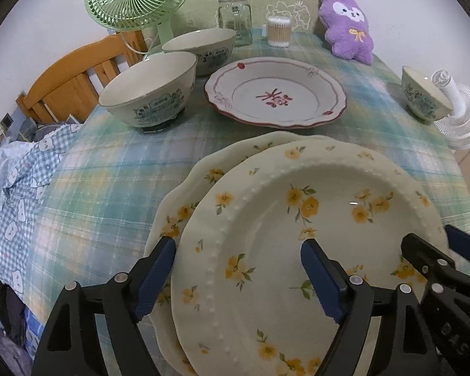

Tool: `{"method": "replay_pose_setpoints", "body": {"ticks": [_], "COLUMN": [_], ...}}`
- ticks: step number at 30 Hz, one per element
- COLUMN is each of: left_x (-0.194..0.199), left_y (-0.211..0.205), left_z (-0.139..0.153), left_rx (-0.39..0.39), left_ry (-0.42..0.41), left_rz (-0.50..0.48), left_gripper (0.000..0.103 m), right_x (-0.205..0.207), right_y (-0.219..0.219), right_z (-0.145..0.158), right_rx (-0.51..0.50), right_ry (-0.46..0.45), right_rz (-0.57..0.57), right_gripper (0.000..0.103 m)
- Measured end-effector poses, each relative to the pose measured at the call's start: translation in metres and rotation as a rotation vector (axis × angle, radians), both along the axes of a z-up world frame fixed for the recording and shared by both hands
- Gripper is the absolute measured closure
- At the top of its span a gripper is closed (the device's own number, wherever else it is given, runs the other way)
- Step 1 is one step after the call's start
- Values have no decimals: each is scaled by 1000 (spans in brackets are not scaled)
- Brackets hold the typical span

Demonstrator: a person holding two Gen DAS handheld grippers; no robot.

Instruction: Organize plates and bowls

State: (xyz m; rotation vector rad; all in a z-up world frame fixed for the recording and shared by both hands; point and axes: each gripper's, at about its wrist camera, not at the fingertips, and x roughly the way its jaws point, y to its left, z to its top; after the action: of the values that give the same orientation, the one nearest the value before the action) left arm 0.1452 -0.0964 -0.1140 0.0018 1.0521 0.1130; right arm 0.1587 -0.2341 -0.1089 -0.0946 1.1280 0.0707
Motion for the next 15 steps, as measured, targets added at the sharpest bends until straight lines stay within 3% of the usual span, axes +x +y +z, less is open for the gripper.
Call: {"method": "replay_pose_setpoints", "body": {"ticks": [15], "left_x": [-12], "left_y": [18], "left_z": [8], "left_rx": [-42], "left_ry": [-15], "left_rz": [-18], "left_gripper": [19], "right_x": [7], "right_y": [19], "right_z": [-11], "right_rx": [-26], "right_ry": [8], "right_rz": [-18], "right_gripper": [58]}}
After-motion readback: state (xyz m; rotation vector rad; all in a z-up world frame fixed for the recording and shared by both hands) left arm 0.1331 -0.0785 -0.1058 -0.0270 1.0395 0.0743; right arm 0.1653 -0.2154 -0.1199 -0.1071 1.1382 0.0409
